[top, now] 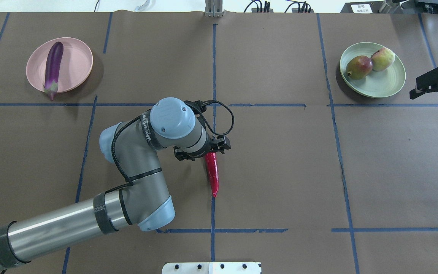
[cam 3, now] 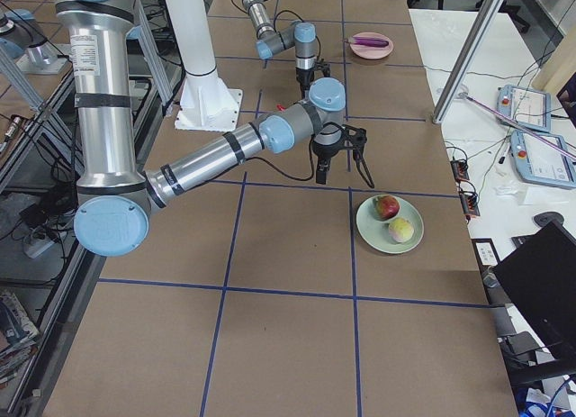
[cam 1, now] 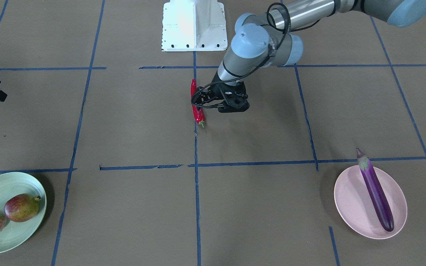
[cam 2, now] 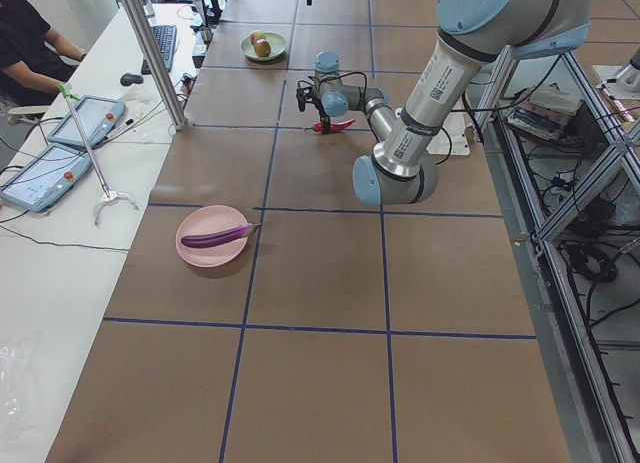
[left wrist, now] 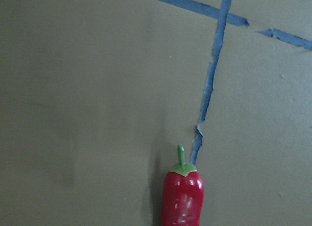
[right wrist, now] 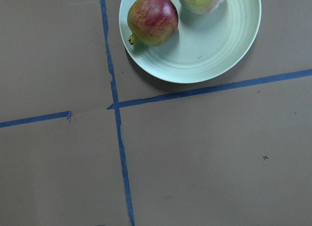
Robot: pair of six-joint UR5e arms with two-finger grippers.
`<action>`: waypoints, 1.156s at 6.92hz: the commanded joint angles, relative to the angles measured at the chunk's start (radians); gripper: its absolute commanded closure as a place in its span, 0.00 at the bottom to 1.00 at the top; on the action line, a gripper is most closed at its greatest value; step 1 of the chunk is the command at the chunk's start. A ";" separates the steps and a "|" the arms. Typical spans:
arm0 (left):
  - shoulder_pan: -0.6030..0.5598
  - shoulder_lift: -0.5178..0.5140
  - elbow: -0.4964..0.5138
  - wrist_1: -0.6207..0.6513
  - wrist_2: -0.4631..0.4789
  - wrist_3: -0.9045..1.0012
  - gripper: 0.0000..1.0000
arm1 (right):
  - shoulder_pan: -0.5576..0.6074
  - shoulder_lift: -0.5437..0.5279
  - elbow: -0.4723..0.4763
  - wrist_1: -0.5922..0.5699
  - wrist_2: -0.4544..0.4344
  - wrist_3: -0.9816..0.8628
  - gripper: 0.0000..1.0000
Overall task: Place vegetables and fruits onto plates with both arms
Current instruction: 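Move the left gripper back to the red chili pepper, then grasp the red chili pepper with the left gripper and lift it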
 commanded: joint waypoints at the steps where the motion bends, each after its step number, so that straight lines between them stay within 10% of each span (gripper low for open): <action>1: 0.006 -0.043 0.058 0.002 0.013 0.001 0.23 | -0.001 -0.001 -0.003 -0.001 -0.012 0.000 0.00; 3: 0.003 -0.034 0.055 0.009 0.028 0.001 0.95 | -0.002 -0.007 -0.010 -0.001 -0.012 0.000 0.00; 8: -0.303 0.166 -0.123 -0.001 0.025 0.121 1.00 | -0.002 -0.007 -0.016 -0.001 -0.014 -0.008 0.00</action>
